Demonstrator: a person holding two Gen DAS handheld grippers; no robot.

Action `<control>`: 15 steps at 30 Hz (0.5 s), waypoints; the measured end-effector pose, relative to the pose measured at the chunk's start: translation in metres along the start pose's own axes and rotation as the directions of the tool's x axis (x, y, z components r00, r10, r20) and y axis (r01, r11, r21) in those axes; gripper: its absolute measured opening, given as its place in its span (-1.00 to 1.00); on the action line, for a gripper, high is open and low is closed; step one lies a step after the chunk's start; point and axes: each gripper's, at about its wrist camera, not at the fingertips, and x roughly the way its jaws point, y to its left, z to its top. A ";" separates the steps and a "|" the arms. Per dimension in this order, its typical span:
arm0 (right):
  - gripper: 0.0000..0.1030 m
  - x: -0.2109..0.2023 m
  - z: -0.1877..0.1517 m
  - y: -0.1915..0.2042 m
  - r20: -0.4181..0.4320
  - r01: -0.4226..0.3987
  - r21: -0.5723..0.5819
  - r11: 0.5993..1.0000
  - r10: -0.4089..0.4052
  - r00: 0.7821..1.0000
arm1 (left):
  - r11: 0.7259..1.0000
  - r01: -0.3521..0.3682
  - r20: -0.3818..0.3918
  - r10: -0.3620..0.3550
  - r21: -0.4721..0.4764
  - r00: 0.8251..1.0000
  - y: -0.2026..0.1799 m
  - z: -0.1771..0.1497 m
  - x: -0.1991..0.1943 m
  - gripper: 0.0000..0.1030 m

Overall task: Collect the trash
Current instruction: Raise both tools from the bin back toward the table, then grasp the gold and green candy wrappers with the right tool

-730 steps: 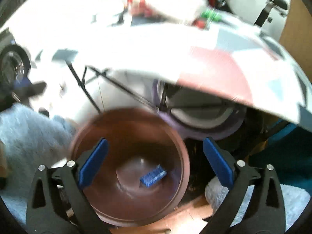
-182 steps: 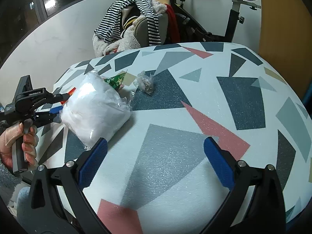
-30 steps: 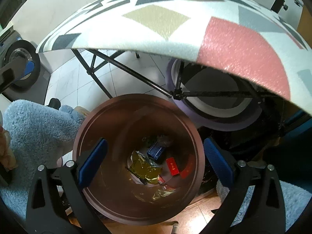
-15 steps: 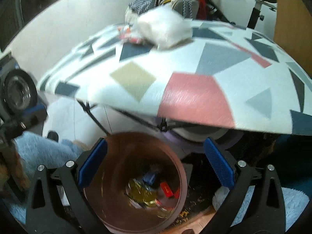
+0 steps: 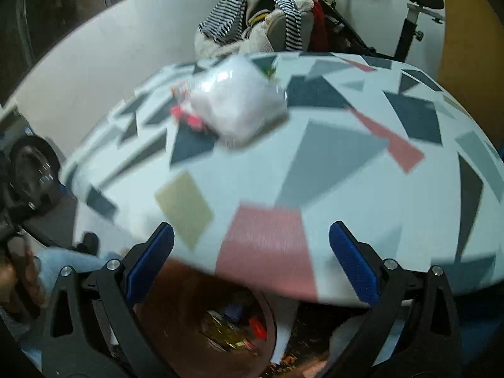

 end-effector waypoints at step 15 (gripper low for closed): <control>0.35 0.101 0.165 -0.054 0.012 -0.050 0.158 0.986 0.049 0.999 | 0.999 -0.006 0.030 0.007 -0.052 1.000 0.034 0.087 0.048 0.79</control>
